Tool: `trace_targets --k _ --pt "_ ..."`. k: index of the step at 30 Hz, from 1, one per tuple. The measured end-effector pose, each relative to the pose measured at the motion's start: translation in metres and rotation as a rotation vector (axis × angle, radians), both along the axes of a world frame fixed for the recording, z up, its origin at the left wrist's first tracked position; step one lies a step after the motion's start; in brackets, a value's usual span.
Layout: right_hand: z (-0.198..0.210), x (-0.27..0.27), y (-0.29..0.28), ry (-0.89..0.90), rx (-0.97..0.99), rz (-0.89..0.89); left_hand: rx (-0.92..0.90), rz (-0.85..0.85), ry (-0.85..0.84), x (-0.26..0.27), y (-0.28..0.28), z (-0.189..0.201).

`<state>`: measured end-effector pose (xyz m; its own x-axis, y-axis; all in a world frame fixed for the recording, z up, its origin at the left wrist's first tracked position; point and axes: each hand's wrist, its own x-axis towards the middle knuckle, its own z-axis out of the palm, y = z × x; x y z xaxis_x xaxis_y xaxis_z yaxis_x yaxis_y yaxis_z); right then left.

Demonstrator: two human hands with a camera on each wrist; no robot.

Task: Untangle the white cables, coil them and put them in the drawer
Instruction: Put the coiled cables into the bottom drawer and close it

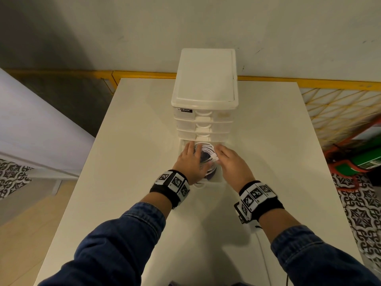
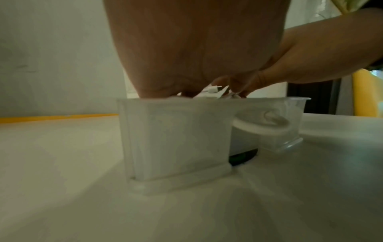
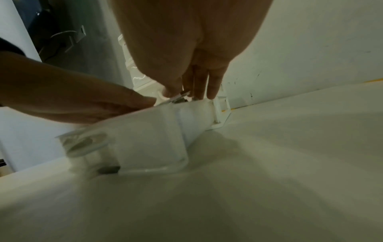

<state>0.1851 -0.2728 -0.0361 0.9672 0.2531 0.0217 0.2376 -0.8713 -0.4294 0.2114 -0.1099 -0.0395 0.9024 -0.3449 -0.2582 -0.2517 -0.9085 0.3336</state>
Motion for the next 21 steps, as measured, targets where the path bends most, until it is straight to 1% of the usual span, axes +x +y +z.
trace_targets --k 3,5,7,11,13,15,19,21 --pt "0.007 -0.012 0.006 -0.059 -0.031 -0.036 0.014 -0.006 -0.031 0.002 0.001 -0.001" --pt "0.012 -0.012 0.011 -0.100 -0.092 -0.011 0.013 -0.003 -0.016 0.005 -0.001 0.001" --pt "0.014 -0.009 0.014 -0.099 -0.158 0.012 -0.020 0.012 0.006 0.006 -0.002 0.005" --pt "0.018 -0.006 0.015 0.000 -0.294 0.069 -0.153 0.097 -0.003 0.005 -0.002 0.005" --pt "0.022 -0.002 0.014 0.048 -0.377 0.096 -0.128 0.084 0.013 0.003 -0.003 0.004" --pt "0.029 0.004 0.018 0.099 -0.426 0.070 -0.073 0.057 0.017 0.003 -0.003 0.005" --pt "0.036 0.009 0.021 0.233 -0.305 -0.055 -0.056 0.049 0.020 0.004 -0.002 0.007" --pt "0.033 0.003 0.022 0.187 -0.484 0.050 -0.055 0.060 0.029 0.005 -0.003 0.007"
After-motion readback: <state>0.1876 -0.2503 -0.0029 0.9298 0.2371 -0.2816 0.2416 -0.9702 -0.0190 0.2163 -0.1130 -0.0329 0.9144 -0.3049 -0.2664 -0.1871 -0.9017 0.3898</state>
